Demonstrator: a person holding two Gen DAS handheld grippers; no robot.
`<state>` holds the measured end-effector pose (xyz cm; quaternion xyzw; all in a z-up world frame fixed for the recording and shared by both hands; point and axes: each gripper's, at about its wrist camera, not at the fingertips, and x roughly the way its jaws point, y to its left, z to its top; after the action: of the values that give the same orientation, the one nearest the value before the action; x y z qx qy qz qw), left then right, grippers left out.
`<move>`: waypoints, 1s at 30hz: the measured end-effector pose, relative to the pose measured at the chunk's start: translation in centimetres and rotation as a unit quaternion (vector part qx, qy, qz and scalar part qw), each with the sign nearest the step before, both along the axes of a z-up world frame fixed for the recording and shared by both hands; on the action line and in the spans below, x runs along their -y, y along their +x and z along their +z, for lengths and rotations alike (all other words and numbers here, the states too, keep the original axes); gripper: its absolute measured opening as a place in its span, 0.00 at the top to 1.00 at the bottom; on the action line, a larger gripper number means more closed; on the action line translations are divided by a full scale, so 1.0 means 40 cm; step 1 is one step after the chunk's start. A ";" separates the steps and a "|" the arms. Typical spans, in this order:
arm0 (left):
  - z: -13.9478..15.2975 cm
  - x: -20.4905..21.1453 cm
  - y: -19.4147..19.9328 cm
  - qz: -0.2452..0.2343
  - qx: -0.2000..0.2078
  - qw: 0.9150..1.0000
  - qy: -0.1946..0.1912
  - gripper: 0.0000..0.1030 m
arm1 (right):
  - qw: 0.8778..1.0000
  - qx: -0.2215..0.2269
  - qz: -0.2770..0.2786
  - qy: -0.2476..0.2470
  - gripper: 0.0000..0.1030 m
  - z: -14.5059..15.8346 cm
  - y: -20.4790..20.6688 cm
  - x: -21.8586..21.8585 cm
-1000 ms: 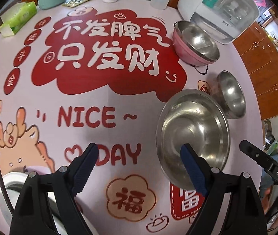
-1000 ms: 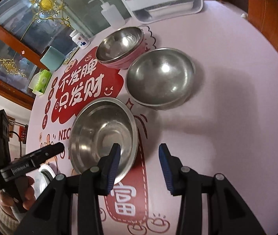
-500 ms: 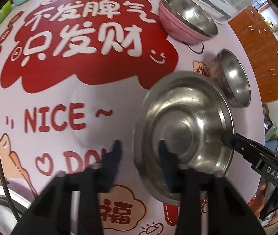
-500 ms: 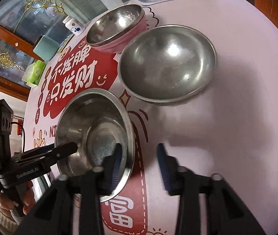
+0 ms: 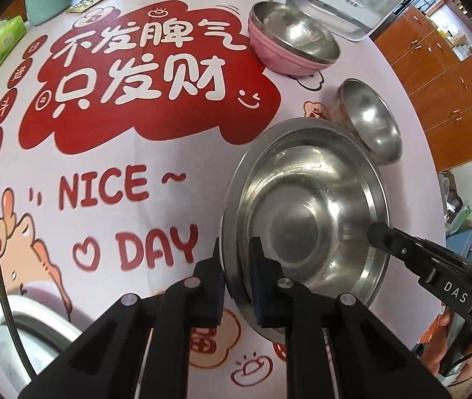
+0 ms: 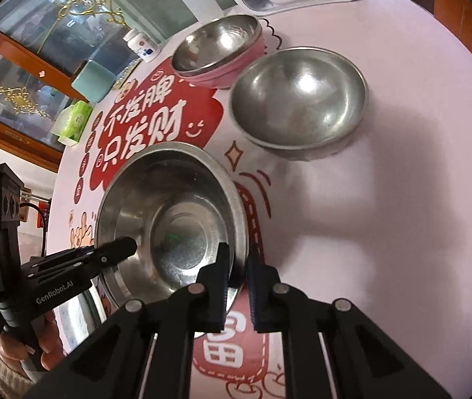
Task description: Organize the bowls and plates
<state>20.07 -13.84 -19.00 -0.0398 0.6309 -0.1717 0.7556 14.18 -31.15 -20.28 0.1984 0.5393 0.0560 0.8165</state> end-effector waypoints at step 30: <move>0.003 -0.078 -0.346 -0.045 -0.008 0.999 0.020 0.87 | 0.995 -0.035 0.086 -0.035 0.90 -0.016 -0.270 -0.120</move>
<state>6.23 -10.72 -18.88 0.0027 0.6411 -0.1926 0.7429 3.39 -26.36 -20.91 0.1250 0.5838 0.1001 0.7960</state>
